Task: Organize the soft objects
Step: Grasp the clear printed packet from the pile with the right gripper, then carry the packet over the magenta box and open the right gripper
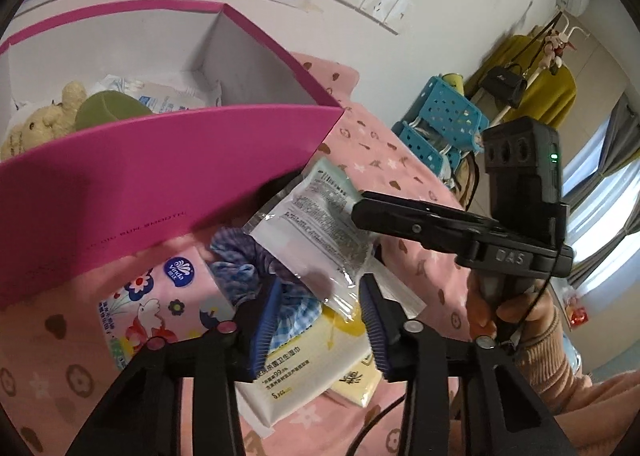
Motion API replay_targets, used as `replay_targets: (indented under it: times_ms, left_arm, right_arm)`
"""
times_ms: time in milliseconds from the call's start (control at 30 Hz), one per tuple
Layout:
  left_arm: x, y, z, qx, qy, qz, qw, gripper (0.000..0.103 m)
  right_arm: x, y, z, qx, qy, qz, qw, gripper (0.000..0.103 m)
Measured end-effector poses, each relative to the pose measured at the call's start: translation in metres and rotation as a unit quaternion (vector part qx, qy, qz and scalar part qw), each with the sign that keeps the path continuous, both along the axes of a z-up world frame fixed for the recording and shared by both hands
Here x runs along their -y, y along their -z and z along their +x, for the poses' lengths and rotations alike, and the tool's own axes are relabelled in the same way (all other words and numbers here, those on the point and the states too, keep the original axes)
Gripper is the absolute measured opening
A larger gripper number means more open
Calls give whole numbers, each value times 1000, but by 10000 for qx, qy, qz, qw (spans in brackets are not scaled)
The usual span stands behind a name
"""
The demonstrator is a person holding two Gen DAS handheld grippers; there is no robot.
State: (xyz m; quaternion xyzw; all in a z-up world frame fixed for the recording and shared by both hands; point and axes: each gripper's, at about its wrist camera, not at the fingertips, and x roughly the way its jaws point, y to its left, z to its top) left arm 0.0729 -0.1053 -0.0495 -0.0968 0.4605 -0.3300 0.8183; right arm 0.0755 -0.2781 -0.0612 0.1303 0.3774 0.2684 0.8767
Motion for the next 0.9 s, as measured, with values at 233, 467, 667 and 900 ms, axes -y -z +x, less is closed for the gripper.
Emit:
replay_targets:
  times_ms: [233, 467, 667, 900]
  left_arm:
    - [-9, 3, 0, -60, -66, -61, 9999, 31]
    - [-12, 5, 2, -115, -144, -112, 9998, 31]
    - [-11, -2, -4, 16, -143, -86, 9999, 31]
    - [-10, -20, -17, 398, -93, 32, 9992, 31]
  right_arm:
    - [-8, -2, -8, 53, -232, 29, 9997, 57]
    - [-12, -8, -15, 206, -215, -76, 9995, 45]
    - [-14, -11, -23, 359, -101, -280, 9989, 36]
    - [-17, -25, -37, 628, -63, -459, 9970, 34]
